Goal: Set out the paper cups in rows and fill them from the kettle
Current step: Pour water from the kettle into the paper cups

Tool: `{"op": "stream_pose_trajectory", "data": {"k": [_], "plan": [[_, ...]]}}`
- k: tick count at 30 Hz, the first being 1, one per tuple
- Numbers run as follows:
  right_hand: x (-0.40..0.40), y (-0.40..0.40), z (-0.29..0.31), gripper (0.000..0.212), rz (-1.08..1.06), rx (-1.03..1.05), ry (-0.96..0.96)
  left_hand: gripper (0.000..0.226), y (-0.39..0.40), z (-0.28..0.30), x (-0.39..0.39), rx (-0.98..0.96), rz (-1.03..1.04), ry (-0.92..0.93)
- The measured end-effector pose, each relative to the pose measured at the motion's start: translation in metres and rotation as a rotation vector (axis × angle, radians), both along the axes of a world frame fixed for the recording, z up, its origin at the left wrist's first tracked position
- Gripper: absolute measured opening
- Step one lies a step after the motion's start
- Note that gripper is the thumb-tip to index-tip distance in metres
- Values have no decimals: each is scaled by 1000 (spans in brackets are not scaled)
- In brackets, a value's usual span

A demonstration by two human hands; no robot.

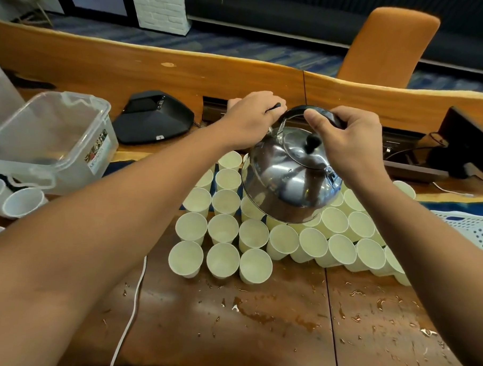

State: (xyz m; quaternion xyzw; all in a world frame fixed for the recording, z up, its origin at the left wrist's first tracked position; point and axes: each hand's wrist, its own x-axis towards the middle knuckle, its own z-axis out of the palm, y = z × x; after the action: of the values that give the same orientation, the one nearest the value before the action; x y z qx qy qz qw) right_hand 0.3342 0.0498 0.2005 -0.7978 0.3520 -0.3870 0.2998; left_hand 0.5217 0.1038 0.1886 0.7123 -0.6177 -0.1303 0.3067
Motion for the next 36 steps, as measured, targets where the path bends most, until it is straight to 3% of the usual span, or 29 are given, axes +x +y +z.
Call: {"op": "stream_pose_trajectory", "data": {"k": [2, 6, 12, 19, 36], "plan": [[2, 0, 0, 48, 6, -2, -11, 38, 5, 5, 4, 41, -89, -12], [9, 0, -3, 48, 27, -9, -19, 58, 12, 22, 7, 217, -133, -306], [22, -8, -5, 57, 110, -47, 45, 40, 4, 40, 40, 306, -157, -497], [53, -18, -5, 58, 143, 0, 25, 22, 6, 38, 74, 134, -70, -312], [104, -46, -24, 51, 213, 23, 111, 17, -9, -2, 123, 104, 25, -88]]}}
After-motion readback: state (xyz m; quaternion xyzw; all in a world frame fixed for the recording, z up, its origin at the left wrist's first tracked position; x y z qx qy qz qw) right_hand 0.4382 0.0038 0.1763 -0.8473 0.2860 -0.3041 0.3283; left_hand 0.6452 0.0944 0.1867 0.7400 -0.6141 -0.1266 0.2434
